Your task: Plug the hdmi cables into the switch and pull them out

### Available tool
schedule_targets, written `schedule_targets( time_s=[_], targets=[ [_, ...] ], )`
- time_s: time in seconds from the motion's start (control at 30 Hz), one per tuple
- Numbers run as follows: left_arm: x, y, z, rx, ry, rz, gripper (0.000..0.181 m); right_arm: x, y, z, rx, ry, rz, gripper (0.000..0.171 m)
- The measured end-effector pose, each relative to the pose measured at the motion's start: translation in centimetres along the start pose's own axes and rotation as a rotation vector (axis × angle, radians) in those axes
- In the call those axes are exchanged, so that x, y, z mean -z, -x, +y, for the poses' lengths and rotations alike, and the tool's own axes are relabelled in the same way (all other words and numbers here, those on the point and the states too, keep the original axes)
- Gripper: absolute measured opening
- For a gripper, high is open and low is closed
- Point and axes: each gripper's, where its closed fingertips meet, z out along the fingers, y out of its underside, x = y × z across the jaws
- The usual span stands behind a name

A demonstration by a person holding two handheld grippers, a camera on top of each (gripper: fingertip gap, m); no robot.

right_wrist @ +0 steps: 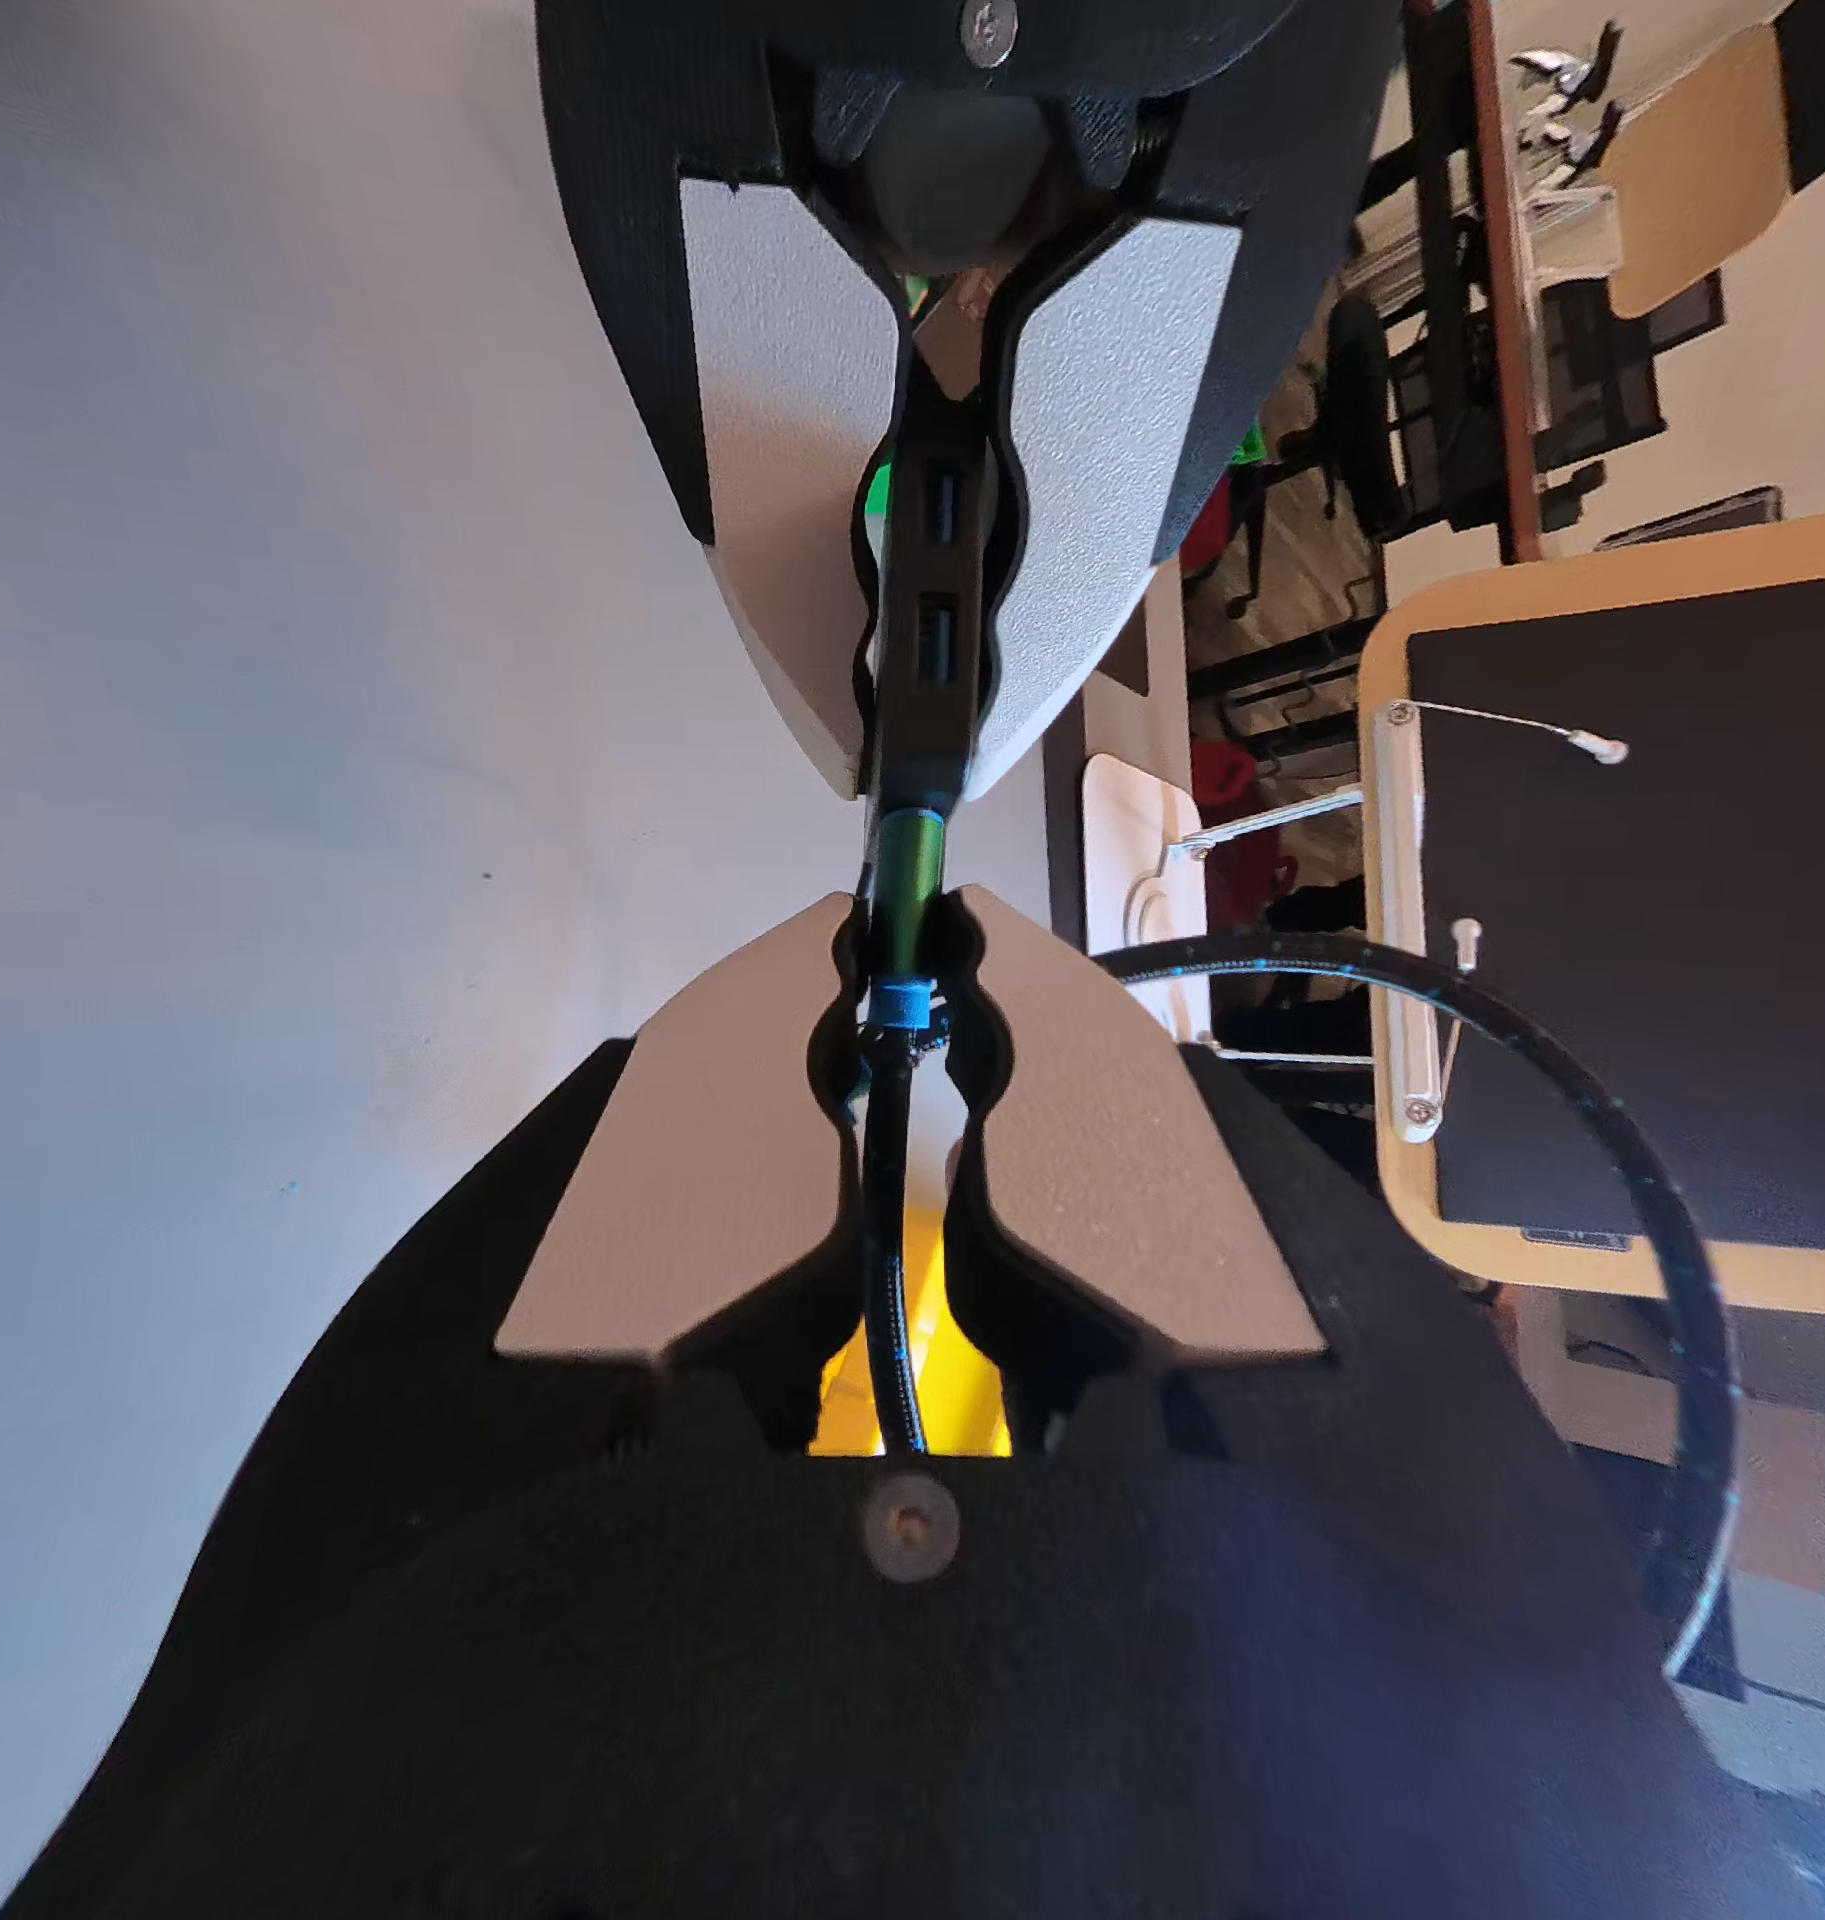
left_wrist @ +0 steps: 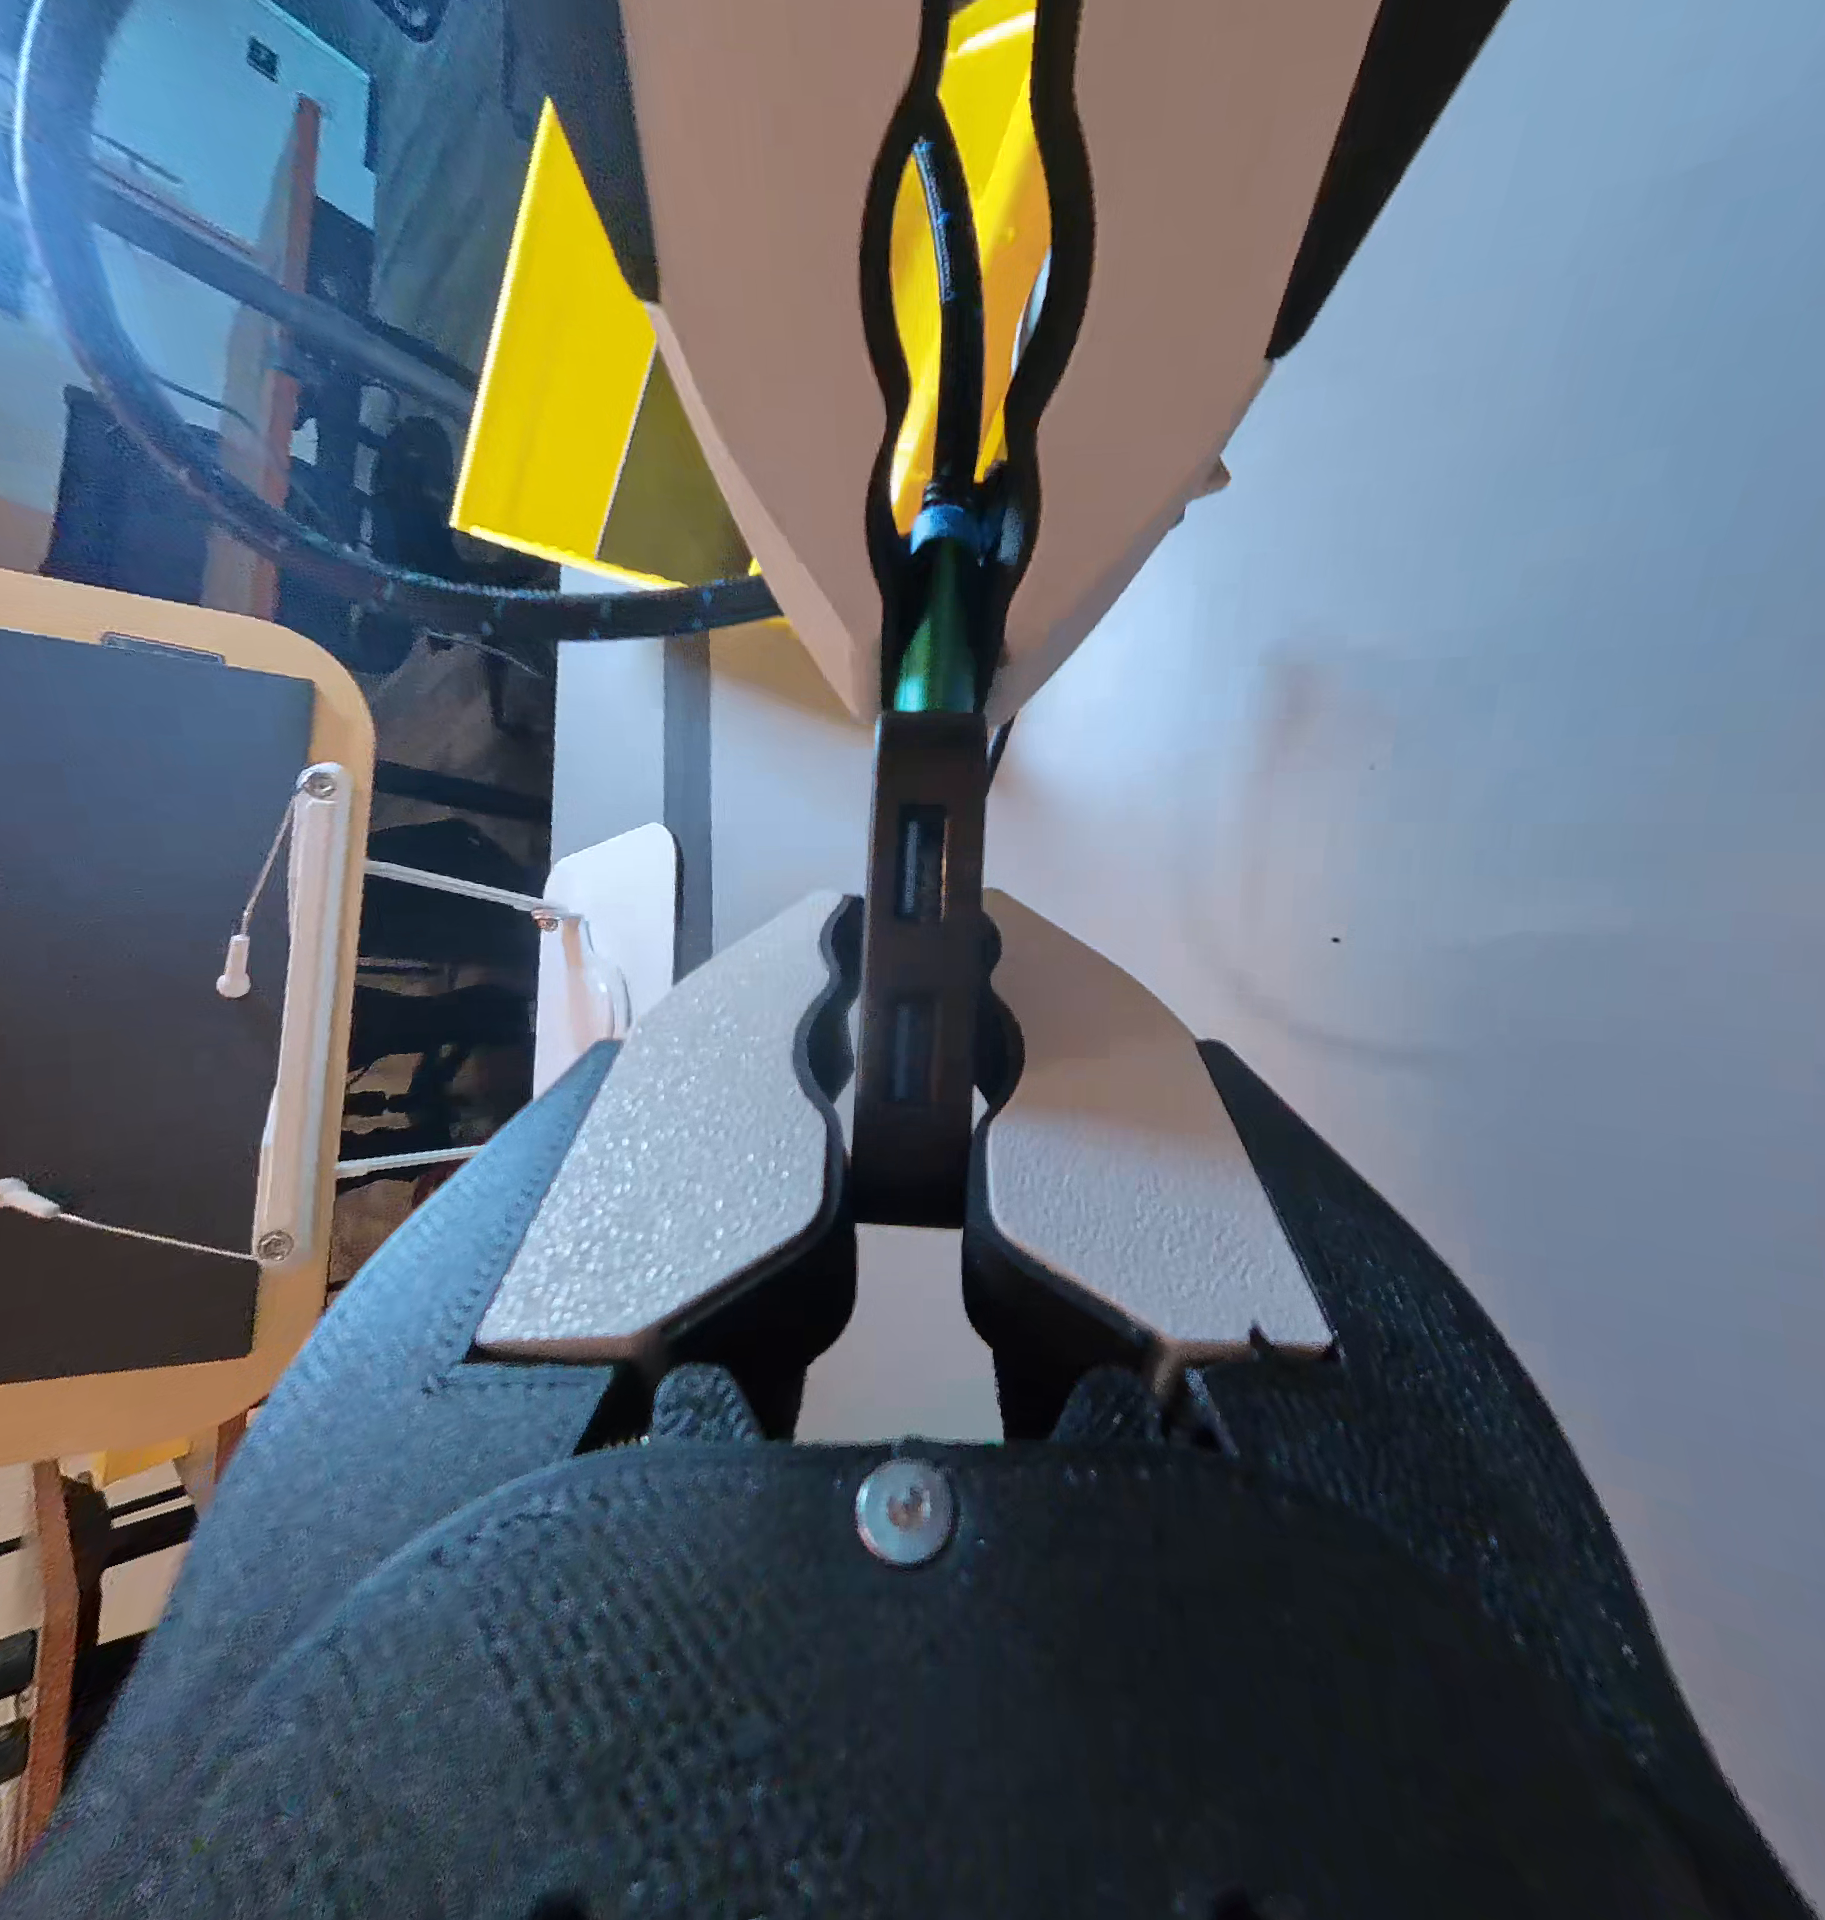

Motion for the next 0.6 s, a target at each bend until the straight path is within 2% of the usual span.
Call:
schedule_targets(
  time_s=[0.1,0.27,0.4,0.43,0.53,0.6],
  targets=[
    [0.2,0.1,-0.4,0.027,0.003,0.012,0.019,0.5,-0.1,-0.2,-0.020,-0.023,-0.017,0.013],
    [0.5,-0.4,-1.4,0.113,-0.096,0.082,0.019,1.6,-0.1,-0.7,-0.063,-0.064,-0.063,0.012],
    [2.7,-0.4,-6.3,0.126,-0.404,0.066,0.019,2.2,0.0,-1.2,-0.099,-0.125,-0.084,0.012],
    [3.0,-0.3,-6.8,0.148,-0.431,0.073,0.018,2.3,0.1,-1.3,-0.106,-0.137,-0.089,0.012],
    [2.2,-0.3,-5.4,0.085,-0.314,0.039,0.018,2.2,-0.1,-1.1,-0.115,-0.157,-0.091,0.012],
    [1.6,-0.3,-4.3,0.058,-0.238,0.034,0.018,2.0,-0.1,-0.7,-0.077,-0.104,-0.077,0.012]
  ],
)
